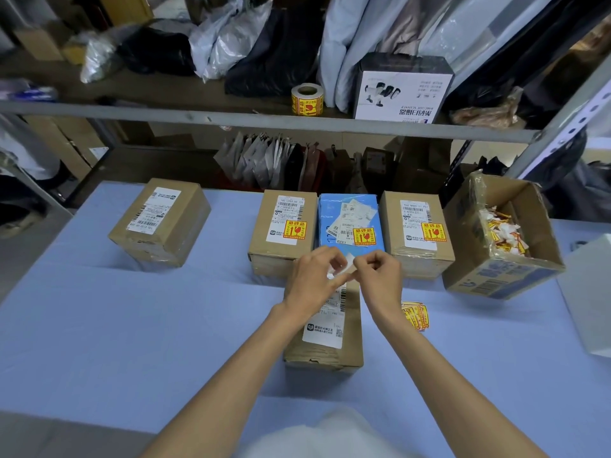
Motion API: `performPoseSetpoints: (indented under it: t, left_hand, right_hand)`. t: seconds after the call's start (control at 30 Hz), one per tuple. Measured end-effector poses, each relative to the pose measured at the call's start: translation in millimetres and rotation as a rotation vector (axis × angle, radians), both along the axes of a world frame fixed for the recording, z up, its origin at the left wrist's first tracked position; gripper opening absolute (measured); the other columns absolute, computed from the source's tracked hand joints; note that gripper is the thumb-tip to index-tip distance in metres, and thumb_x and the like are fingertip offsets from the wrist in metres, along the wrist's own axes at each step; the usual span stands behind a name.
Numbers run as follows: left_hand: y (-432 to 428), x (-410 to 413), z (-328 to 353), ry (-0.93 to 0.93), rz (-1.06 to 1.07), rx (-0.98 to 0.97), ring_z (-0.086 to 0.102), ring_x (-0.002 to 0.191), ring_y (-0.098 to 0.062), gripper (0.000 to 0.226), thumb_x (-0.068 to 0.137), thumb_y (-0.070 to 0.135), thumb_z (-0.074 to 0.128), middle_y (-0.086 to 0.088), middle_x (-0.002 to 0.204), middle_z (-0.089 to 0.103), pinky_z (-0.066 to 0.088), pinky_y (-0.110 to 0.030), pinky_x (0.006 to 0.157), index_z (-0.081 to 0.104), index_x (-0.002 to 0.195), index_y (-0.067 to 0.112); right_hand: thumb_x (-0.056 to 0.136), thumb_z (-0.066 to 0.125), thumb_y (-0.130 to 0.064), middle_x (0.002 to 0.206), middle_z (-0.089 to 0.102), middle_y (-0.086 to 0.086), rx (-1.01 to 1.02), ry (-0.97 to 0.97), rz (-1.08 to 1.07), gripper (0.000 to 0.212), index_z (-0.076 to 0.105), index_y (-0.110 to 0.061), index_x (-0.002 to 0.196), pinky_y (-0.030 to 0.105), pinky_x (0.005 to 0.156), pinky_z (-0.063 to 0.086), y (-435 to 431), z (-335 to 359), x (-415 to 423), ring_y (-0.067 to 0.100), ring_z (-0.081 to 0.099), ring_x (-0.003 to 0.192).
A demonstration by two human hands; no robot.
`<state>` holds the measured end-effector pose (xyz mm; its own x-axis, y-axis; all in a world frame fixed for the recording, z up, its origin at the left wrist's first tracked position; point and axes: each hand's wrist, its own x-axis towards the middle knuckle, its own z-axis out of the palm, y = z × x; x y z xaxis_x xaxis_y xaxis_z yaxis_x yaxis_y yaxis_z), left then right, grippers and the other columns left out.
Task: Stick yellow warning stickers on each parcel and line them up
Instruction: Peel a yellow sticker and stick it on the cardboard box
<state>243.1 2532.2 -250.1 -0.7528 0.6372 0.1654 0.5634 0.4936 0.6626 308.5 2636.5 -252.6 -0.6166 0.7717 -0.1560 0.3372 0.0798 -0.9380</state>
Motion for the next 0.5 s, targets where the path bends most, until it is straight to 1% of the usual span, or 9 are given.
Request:
performPoseSetpoints:
  t: [0.07, 0.1, 0.13, 0.2, 0.27, 0.33, 0.4, 0.47, 0.5]
  left_hand:
    - [1.0, -0.8, -0.2, -0.022, -0.016, -0.023, 0.062, 0.084, -0.007, 0.022, 0.082, 0.039, 0.072, 0.009, 0.092, 0.069, 0.043, -0.018, 0.069, 0.064, 0.091, 0.020]
    - [0.9, -1.3, 0.0, -0.031, -0.024, -0.036, 0.062, 0.084, -0.006, 0.021, 0.082, 0.037, 0.072, 0.010, 0.093, 0.069, 0.042, -0.017, 0.069, 0.065, 0.092, 0.020]
    - [0.8, -1.5, 0.4, -0.037, -0.026, -0.045, 0.061, 0.083, -0.005, 0.019, 0.083, 0.036, 0.071, 0.010, 0.092, 0.070, 0.039, -0.014, 0.068, 0.065, 0.092, 0.020]
    - [0.5, -1.6, 0.5, -0.054, 0.001, -0.034, 0.058, 0.080, -0.002, 0.013, 0.084, 0.031, 0.071, 0.010, 0.090, 0.070, 0.033, -0.005, 0.064, 0.068, 0.092, 0.020]
    - [0.2, -2.2, -0.6, -0.118, 0.056, 0.003, 0.055, 0.081, -0.001, 0.007, 0.085, 0.023, 0.070, 0.009, 0.089, 0.070, 0.033, -0.002, 0.061, 0.070, 0.091, 0.019]
    - [-0.1, -2.6, -1.8, -0.170, 0.083, 0.022, 0.056, 0.082, -0.001, 0.005, 0.084, 0.020, 0.070, 0.009, 0.089, 0.070, 0.034, -0.003, 0.062, 0.070, 0.089, 0.019]
    - [-0.3, -2.6, -3.0, -0.179, 0.097, 0.026, 0.057, 0.080, -0.001, 0.003, 0.084, 0.020, 0.070, 0.010, 0.085, 0.069, 0.035, -0.007, 0.064, 0.069, 0.087, 0.020]
    - [-1.0, -3.5, -3.9, -0.208, 0.138, 0.044, 0.058, 0.076, -0.001, 0.002, 0.084, 0.019, 0.070, 0.011, 0.081, 0.066, 0.037, -0.008, 0.062, 0.068, 0.085, 0.020]
    - [-1.7, -5.2, -5.2, -0.253, 0.169, 0.076, 0.058, 0.074, -0.001, 0.003, 0.083, 0.019, 0.071, 0.011, 0.080, 0.066, 0.037, -0.006, 0.061, 0.068, 0.084, 0.019]
  right_hand:
    - [0.079, 0.059, -0.005, 0.068, 0.062, 0.020, -0.031, 0.014, 0.020, 0.011, 0.059, -0.001, 0.069, 0.045, 0.070, 0.054, 2.2, -0.2, 1.8, 0.035, 0.062, 0.069]
    - [0.080, 0.059, -0.004, 0.069, 0.064, 0.020, -0.051, 0.023, 0.028, 0.011, 0.060, -0.001, 0.070, 0.044, 0.070, 0.055, 3.3, -1.0, 2.9, 0.034, 0.064, 0.069]
    - [0.082, 0.059, -0.004, 0.070, 0.065, 0.019, -0.072, 0.029, 0.034, 0.011, 0.061, 0.000, 0.071, 0.041, 0.069, 0.055, 4.0, -1.1, 3.7, 0.029, 0.064, 0.067]
    - [0.084, 0.059, -0.002, 0.073, 0.067, 0.018, -0.122, 0.058, 0.049, 0.010, 0.063, 0.003, 0.077, 0.029, 0.063, 0.055, 4.2, 0.4, 4.8, 0.019, 0.064, 0.064]
    - [0.086, 0.058, 0.001, 0.074, 0.068, 0.016, -0.187, 0.088, 0.068, 0.008, 0.064, 0.005, 0.084, 0.020, 0.056, 0.053, 3.5, 1.8, 4.4, 0.014, 0.064, 0.062]
    - [0.087, 0.053, 0.005, 0.076, 0.066, 0.014, -0.255, 0.106, 0.087, 0.010, 0.063, 0.005, 0.086, 0.019, 0.054, 0.051, 2.3, 2.3, 3.4, 0.016, 0.063, 0.062]
    - [0.085, 0.048, 0.008, 0.075, 0.064, 0.014, -0.301, 0.116, 0.075, 0.017, 0.064, 0.003, 0.085, 0.021, 0.055, 0.049, 0.8, 0.8, 3.5, 0.019, 0.059, 0.061]
    - [0.086, 0.042, 0.006, 0.074, 0.064, 0.012, -0.316, 0.130, 0.008, 0.024, 0.066, 0.002, 0.088, 0.026, 0.058, 0.048, -0.4, -3.5, 4.8, 0.020, 0.057, 0.062]
    - [0.089, 0.043, 0.002, 0.076, 0.064, 0.010, -0.283, 0.122, -0.022, 0.024, 0.066, -0.002, 0.090, 0.028, 0.060, 0.048, 0.4, -7.2, 5.5, 0.020, 0.058, 0.065]
